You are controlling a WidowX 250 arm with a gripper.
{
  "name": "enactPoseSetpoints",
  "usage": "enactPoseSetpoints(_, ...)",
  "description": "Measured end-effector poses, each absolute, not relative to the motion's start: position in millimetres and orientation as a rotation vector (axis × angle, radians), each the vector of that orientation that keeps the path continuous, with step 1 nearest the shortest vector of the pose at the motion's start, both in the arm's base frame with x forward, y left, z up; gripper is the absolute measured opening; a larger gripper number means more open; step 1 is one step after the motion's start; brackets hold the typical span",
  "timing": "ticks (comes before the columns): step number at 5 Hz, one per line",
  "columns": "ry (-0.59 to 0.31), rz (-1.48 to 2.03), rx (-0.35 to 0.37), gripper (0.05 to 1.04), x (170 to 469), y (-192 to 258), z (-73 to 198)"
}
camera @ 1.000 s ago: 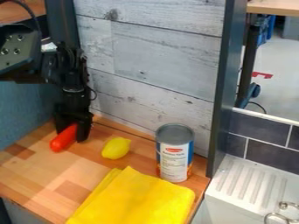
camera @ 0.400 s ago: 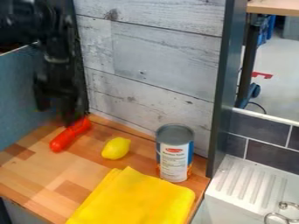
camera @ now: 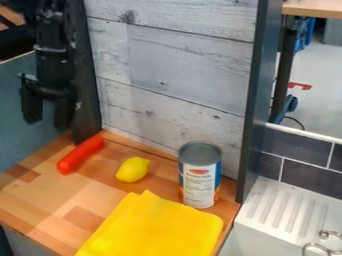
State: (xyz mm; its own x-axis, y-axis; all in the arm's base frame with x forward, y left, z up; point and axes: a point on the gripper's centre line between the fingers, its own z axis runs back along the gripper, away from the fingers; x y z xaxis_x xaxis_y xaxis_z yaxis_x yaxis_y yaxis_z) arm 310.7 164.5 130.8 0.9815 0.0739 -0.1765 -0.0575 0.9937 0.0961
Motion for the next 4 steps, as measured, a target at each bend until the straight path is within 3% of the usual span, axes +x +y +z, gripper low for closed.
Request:
enactPoseSetpoints(1, 0.208, -0.039, 0.058, 1.0, 283.3, 119.5, 136.5)
enactPoseSetpoints(2, 0.178, -0.127, 0.063, 1.0, 264.8, 89.2, 134.8)
enactPoseSetpoints(3, 0.12, -0.221, 0.01, 1.0, 254.7, 73.4, 129.6)
enactPoseSetpoints(4, 0.11, -0.103, 0.015, 1.0, 243.8, 69.5, 127.5)
